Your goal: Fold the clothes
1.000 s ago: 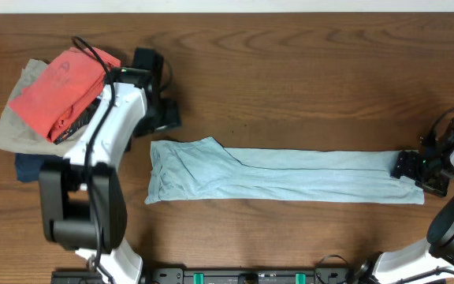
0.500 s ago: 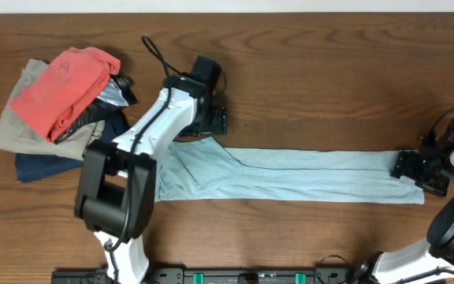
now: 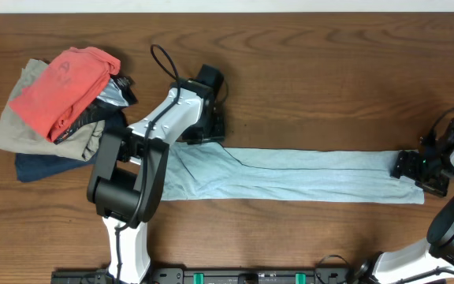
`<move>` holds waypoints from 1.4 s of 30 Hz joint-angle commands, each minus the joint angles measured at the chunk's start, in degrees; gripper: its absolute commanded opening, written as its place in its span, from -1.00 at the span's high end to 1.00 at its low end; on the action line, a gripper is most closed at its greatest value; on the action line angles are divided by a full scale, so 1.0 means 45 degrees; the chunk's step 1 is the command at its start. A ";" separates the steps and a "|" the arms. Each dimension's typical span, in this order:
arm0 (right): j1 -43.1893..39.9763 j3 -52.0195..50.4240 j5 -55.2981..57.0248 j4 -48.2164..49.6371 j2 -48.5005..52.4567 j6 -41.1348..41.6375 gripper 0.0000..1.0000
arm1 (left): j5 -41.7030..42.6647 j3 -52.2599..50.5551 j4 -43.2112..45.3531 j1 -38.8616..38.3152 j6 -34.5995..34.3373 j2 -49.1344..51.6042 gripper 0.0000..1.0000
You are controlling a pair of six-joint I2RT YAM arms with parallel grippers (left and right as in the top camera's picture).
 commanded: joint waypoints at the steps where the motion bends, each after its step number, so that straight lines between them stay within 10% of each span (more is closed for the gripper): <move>1: -0.0170 -0.0291 0.0039 0.0044 0.0189 0.0063 -0.68 | 0.0112 -0.0131 -0.0194 -0.0073 -0.0039 0.0272 0.38; 5: -0.0170 -0.0291 0.0039 0.0049 0.0189 0.0063 -0.68 | 0.0112 -0.0131 -0.0277 -0.0073 -0.0034 0.0272 0.88; 42: -0.0170 -0.0291 0.0044 0.0000 0.0189 0.0058 -0.69 | 0.0690 -0.0529 -0.3968 -0.3993 -0.1885 -0.2900 0.88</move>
